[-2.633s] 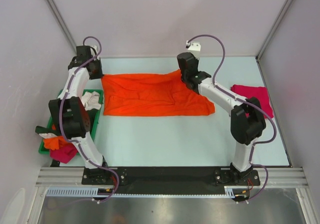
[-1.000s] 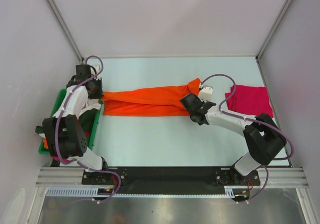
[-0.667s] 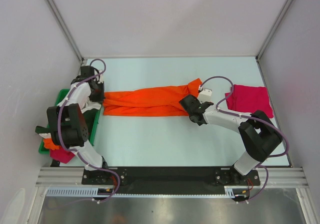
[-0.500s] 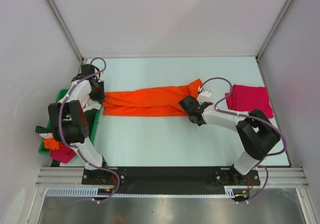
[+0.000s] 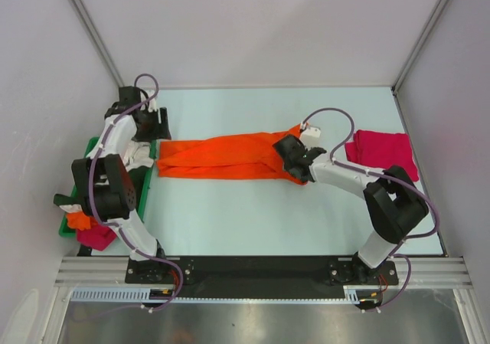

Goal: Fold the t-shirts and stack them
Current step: Fold the other side of the tshirt into a rectangle

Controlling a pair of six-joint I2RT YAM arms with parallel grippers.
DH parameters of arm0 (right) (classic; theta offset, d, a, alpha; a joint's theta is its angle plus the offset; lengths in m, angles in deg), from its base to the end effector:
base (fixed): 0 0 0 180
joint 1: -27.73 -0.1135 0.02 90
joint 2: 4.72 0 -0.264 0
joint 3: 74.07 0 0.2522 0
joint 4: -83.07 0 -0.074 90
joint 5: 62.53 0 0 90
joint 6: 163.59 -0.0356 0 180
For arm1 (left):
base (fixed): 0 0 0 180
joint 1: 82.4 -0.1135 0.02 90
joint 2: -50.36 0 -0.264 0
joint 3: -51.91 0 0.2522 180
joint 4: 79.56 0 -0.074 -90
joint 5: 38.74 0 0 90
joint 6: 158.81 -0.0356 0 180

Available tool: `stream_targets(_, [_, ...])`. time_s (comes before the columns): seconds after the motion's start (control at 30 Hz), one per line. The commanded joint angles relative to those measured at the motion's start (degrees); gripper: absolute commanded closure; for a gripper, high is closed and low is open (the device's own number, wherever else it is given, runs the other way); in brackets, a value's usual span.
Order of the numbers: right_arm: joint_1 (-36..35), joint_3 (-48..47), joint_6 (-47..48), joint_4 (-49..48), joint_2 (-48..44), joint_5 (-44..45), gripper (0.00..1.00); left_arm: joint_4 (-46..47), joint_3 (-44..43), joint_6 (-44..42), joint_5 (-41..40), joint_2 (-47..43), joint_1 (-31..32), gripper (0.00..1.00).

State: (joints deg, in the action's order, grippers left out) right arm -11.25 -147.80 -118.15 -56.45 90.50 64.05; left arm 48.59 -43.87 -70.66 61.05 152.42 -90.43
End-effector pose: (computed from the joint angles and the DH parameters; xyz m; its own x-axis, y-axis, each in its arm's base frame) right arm 0.2675 0.1891 0.1935 -0.6906 0.1660 -0.7039 0.2767 0.9599 -0.0451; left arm 0.3805 0.0476 0.2514 -0.8421 -0.0867 -0.5324 -0.0216 0.9916 -0.1273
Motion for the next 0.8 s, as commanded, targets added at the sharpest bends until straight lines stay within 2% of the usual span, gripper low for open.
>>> stream_targets(0.0, [2.94,-9.72,7.28,-5.8,0.57,1.04,0.28,0.91,-6.39,1.5,4.02,1.28,0.56,0.28])
stream_targets(0.07, [4.43,-11.92,9.74,-7.38,3.37,-0.36,0.3,0.91,-7.54,1.41,3.93,3.05,1.17,0.3])
stream_targets(0.13, [6.1,-15.52,10.98,-8.43,6.19,-2.55,0.36,0.65,-8.5,1.32,3.4,5.85,2.32,0.32])
stream_targets(0.23, [7.6,-20.97,12.03,-8.52,13.47,-5.63,0.77,-0.14,-9.38,0.88,2.88,9.28,3.98,0.34])
stream_targets(0.3, [7.87,-24.56,12.91,-8.61,16.39,-6.43,0.83,-1.63,-10.61,0.44,3.4,11.31,5.04,0.35])
stream_targets(0.47, [8.83,-30.03,14.23,-7.92,23.59,-7.22,0.88,-3.31,-12.37,-0.61,3.14,15.1,6.54,0.37])
stream_targets(0.77, [13.58,-32.94,10.63,-1.86,27.56,-8.8,0.86,-7.97,-15.71,-1.93,2.17,18.34,6.89,0.37])
